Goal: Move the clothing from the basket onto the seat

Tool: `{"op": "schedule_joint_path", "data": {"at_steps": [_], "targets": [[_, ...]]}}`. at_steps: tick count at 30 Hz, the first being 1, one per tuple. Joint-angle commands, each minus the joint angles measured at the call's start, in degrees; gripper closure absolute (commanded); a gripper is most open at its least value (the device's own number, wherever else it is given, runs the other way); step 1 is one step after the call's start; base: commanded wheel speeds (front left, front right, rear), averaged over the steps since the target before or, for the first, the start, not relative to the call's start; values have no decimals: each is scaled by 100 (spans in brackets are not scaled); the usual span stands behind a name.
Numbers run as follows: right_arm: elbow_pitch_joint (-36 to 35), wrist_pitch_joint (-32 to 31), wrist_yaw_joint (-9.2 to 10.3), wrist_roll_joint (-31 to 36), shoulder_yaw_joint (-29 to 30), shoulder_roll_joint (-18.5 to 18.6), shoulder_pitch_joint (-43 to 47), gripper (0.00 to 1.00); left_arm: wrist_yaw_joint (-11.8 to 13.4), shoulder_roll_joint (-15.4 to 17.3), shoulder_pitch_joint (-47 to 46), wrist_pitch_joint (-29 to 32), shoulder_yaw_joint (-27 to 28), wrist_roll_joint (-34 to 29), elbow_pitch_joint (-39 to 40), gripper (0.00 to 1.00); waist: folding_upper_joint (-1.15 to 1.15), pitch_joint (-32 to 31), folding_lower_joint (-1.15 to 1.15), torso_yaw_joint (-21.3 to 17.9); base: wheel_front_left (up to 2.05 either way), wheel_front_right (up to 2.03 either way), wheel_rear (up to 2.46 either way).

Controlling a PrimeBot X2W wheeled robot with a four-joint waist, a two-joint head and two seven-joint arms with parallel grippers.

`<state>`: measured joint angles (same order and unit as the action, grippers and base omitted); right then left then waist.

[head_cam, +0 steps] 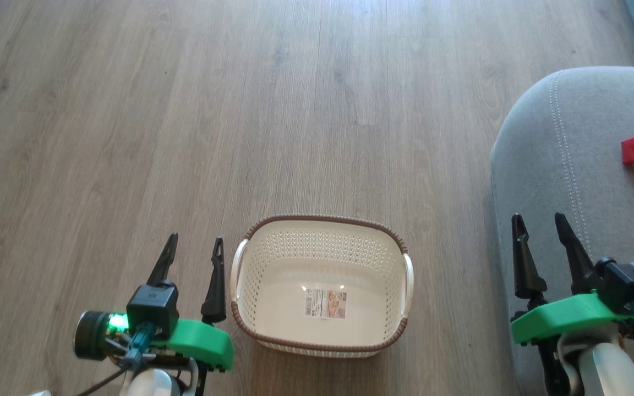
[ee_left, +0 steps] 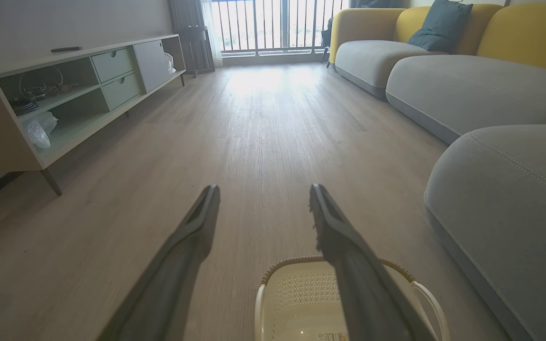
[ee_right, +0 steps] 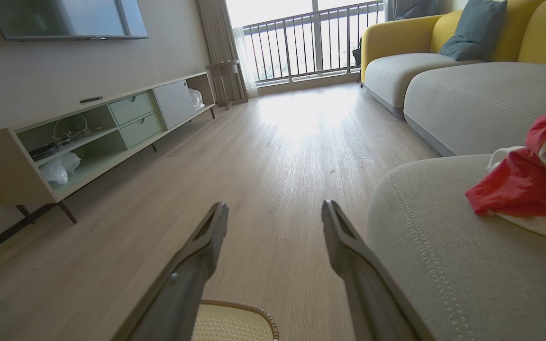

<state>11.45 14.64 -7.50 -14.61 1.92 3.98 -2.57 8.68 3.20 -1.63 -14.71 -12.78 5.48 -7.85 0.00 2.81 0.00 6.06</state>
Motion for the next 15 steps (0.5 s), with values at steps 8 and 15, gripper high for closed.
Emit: {"op": "schedule_joint_path", "data": {"at_steps": [8,15], "targets": [[-113,36,1,-17,-121,-8,-110,0,-161,-32,-85,-29,261,86,192,0,0,-49,0,-4,0,0,0],[-80,36,1,-113,-96,-29,-116,0,-287,-32,-53,-29,335,367,168,0,0,-62,0,-17,0,0,0]]}}
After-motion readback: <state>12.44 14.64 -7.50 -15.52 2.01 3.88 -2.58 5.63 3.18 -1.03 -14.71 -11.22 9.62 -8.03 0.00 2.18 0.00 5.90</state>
